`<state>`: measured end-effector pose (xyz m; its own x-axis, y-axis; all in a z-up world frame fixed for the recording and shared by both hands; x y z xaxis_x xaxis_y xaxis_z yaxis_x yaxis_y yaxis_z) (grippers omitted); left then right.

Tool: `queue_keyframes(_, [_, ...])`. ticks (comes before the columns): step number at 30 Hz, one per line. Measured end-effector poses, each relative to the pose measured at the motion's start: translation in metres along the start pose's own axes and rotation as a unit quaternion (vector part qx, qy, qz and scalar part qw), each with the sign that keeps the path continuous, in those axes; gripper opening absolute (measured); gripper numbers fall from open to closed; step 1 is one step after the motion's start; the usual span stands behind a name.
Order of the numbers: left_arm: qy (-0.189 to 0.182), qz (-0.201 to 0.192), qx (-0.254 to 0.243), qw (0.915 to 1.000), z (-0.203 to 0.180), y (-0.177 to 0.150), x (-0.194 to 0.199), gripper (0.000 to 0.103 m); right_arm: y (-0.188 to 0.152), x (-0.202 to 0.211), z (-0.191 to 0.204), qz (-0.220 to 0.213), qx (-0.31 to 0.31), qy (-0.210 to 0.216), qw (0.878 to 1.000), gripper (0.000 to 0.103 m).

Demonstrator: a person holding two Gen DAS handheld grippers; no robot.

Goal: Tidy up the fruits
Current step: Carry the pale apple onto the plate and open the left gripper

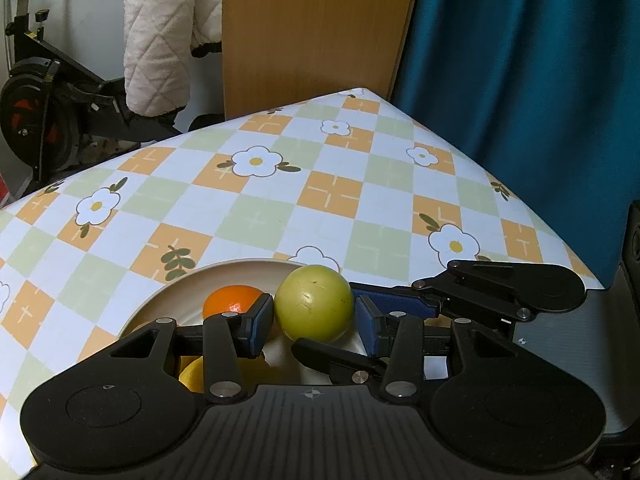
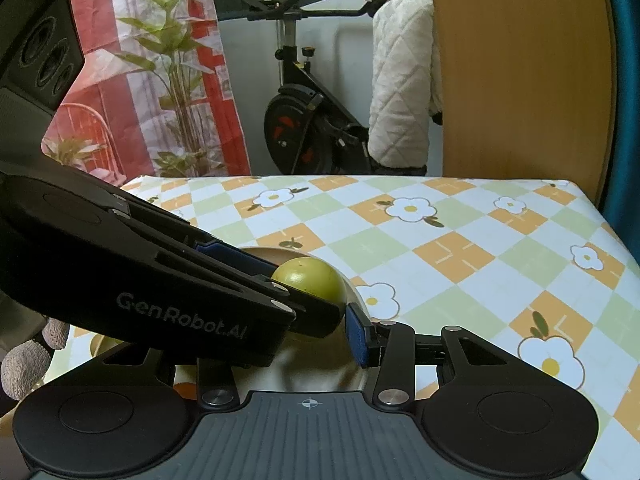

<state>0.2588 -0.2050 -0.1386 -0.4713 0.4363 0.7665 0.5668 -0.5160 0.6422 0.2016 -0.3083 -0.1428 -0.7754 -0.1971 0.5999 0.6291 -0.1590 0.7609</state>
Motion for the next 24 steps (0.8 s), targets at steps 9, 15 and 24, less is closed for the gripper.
queue_keyframes(9, [0.005,0.011,0.003,0.9999,0.002,-0.001,-0.008,0.047,-0.002,-0.007,-0.001,0.011,-0.004,-0.005,1.0,0.039])
queue_keyframes(15, [0.008,0.018,0.003,0.9998,0.003,-0.003,-0.012,0.048,-0.002,-0.009,0.0,0.016,-0.004,-0.007,1.0,0.039])
queue_keyframes(24, [-0.004,0.01,0.018,0.9998,0.003,0.0,-0.009,0.05,0.003,-0.005,-0.002,0.004,-0.007,-0.014,1.0,0.041])
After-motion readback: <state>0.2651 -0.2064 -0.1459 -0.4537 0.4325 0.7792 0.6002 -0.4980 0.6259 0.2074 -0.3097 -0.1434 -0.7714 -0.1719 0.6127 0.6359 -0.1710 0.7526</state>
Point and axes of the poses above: each gripper's, at about its wrist camera, not at the fingertips, and x roughly against the way its jaws point, z to its left, y to its top, the point moved 8 cm from there along -x, roughly the way its jaws point, and after that the axes turned 7 degrees about -x, right-handed, at the moved point
